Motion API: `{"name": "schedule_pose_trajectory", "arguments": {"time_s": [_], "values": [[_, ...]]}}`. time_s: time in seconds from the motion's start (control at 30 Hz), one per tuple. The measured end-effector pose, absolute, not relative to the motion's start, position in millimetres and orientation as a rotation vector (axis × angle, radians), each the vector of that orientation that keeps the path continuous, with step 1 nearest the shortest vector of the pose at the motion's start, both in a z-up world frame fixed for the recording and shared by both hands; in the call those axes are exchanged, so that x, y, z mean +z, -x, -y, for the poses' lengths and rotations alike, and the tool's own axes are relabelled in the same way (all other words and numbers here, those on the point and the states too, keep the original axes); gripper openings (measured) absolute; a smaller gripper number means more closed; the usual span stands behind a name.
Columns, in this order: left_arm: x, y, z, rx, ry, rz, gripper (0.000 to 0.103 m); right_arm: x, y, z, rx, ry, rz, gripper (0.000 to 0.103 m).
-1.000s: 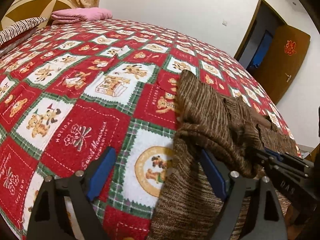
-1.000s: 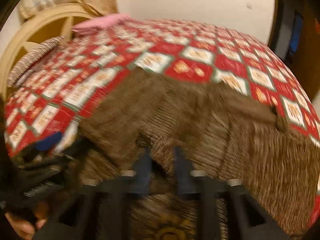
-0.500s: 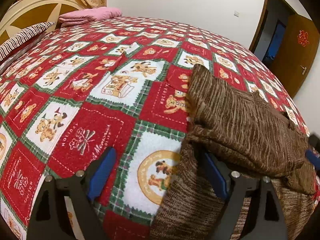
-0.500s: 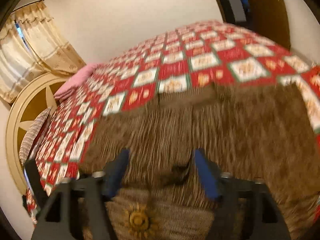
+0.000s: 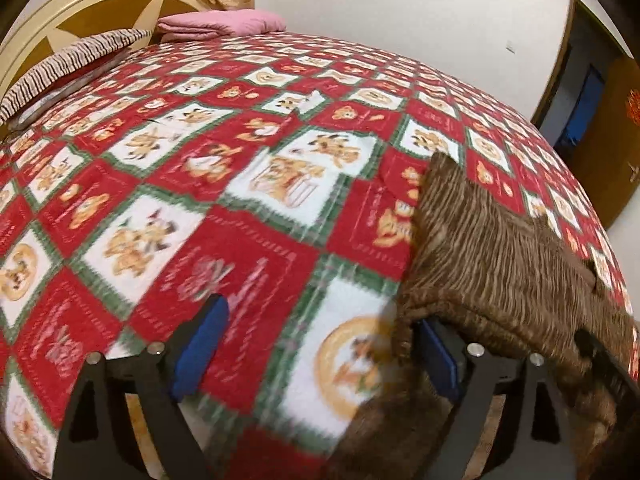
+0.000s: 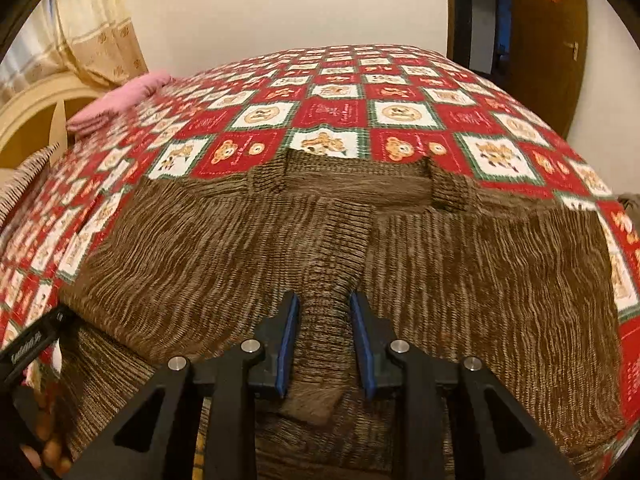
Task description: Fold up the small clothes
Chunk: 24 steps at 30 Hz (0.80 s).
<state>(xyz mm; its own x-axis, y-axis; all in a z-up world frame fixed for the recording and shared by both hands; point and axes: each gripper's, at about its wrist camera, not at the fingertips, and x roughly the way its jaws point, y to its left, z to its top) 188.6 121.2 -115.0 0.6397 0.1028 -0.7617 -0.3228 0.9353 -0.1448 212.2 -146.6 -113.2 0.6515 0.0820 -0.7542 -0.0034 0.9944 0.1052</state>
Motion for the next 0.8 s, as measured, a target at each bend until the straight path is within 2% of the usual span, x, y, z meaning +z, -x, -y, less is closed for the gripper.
{"name": "schedule_pose_trajectory", "arguments": {"time_s": [0.23,0.4,0.57,0.63,0.7,0.8], "values": [[-101,-160,-133,0.203,0.265,-0.846,0.092,-98,-195,151,0.032,-0.128,-0.804,0.03],[-85,-182,-130,0.191,0.243,-0.806,0.093,-91,-166,133,0.129,-0.09,-0.753,0.03],[-113,-204,-99,0.144,0.076,-0.869,0.093,-109,-160,134,0.188,-0.128,-0.831,0.03],[-117,-197,-105,0.12,0.122,-0.843,0.094,-109,-153,141,0.179,-0.147,-0.843,0.03],[-117,-193,-119,0.107,0.192,-0.841,0.1,-108,-144,152,0.151,-0.166,-0.866,0.031],[-119,-191,-123,0.09,0.224,-0.83,0.1,-104,-123,176,0.114,-0.26,-0.861,0.031]]}}
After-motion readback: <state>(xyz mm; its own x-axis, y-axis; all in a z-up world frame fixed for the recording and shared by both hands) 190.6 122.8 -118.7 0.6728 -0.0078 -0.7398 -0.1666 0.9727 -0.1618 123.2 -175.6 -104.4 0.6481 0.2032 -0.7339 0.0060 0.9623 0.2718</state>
